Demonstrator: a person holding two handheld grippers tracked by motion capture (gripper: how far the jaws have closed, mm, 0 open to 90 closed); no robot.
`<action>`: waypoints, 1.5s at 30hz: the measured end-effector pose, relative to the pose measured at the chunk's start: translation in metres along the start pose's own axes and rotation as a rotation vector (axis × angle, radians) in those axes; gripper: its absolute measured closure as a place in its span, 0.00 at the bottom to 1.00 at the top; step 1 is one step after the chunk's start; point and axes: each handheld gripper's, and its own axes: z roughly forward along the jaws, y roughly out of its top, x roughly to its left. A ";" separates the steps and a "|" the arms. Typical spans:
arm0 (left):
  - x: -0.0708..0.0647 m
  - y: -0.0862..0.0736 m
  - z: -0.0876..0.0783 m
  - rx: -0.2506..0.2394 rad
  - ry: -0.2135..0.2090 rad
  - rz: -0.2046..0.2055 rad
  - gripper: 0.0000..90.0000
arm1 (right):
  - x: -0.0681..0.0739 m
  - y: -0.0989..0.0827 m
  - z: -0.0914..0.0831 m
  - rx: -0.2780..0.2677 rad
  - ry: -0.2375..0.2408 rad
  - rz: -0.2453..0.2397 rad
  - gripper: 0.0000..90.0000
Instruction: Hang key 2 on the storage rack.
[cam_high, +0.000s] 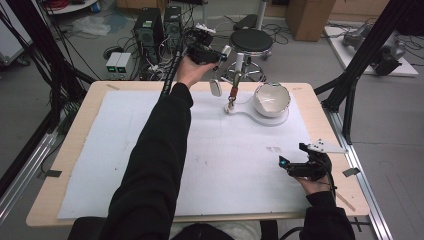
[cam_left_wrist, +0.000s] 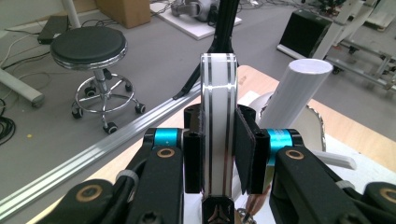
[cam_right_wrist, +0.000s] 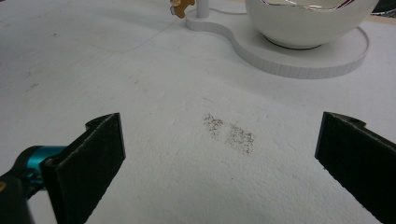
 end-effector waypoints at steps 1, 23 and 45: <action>0.000 0.000 0.002 0.004 0.003 0.002 0.83 | 0.000 0.000 0.000 0.001 0.001 0.002 0.01; -0.007 0.002 0.025 -0.024 0.043 -0.035 0.83 | 0.003 0.000 0.002 0.023 0.009 -0.014 0.01; -0.010 -0.005 0.033 -0.017 0.015 -0.104 0.83 | 0.003 -0.001 0.002 0.025 0.011 -0.006 0.01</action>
